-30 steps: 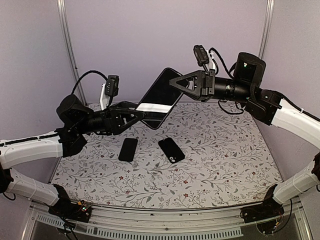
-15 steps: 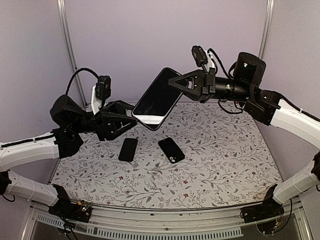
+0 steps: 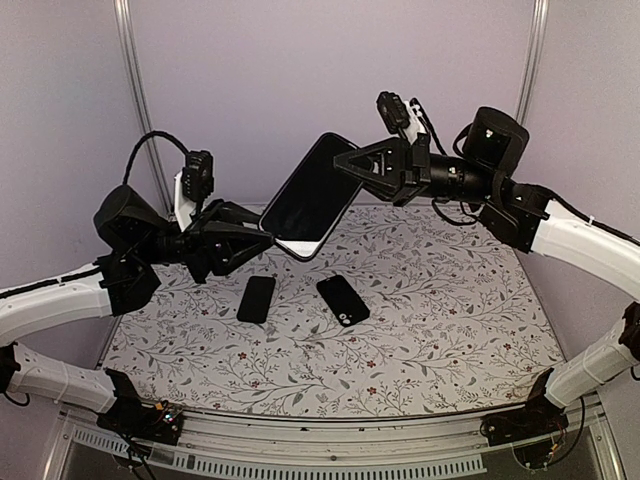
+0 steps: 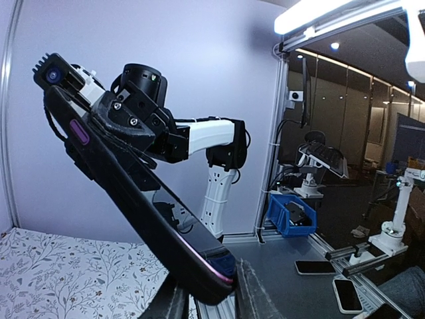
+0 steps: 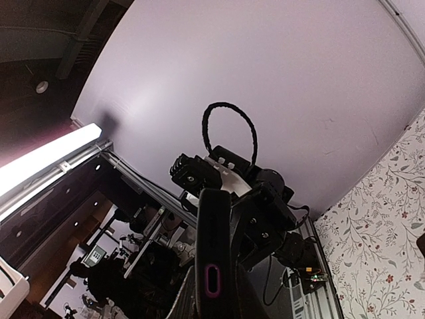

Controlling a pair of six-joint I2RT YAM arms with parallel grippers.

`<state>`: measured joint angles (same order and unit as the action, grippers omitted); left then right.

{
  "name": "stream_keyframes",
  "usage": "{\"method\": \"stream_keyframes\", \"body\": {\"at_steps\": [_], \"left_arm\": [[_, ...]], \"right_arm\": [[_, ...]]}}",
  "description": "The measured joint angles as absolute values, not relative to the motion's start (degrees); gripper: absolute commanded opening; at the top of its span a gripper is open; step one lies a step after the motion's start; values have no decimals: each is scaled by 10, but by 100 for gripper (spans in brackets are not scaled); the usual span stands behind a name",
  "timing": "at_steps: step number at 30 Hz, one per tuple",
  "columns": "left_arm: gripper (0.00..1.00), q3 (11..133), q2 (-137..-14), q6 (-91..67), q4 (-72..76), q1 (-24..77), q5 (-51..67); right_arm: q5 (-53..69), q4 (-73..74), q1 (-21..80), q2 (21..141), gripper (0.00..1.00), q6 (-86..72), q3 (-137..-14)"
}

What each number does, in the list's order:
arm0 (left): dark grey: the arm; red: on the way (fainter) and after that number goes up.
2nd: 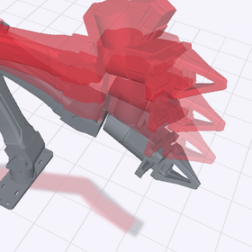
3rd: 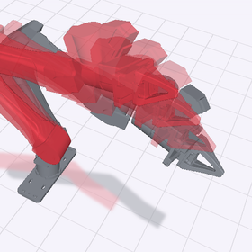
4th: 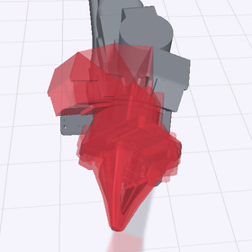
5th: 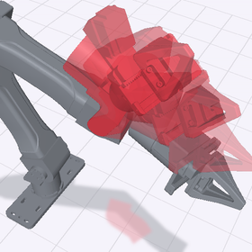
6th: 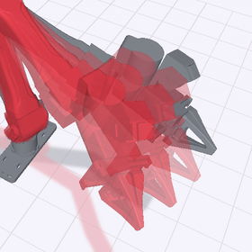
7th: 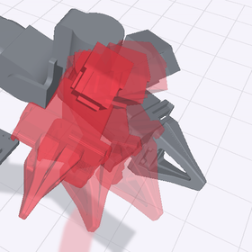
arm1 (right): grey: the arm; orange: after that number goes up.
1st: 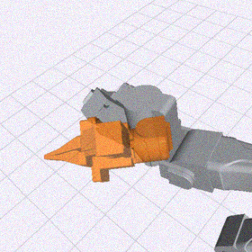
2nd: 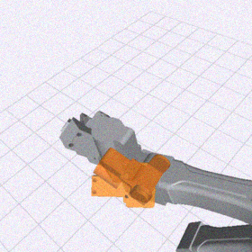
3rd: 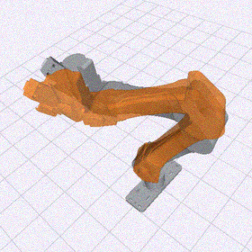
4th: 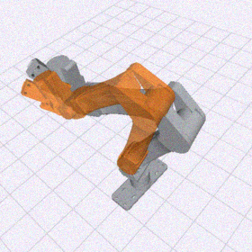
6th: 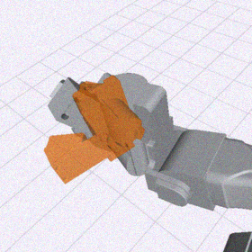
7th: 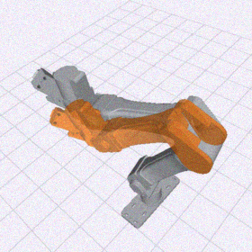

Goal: Take the phone out of the phone case
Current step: Remove the phone from the bottom left corner of the phone case.

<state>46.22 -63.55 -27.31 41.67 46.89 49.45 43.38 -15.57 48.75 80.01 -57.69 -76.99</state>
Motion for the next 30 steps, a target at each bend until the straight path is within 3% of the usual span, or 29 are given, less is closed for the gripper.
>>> {"method": "stream_keyframes", "body": {"at_steps": [21,30], "left_arm": [[10,528,-613,-79,272,484,462],[6,563,-642,-118,263,486,402]], "right_arm": [[472,-294,485,831,0,-688,-764],[451,-312,461,828,0,-706,-764]]}}
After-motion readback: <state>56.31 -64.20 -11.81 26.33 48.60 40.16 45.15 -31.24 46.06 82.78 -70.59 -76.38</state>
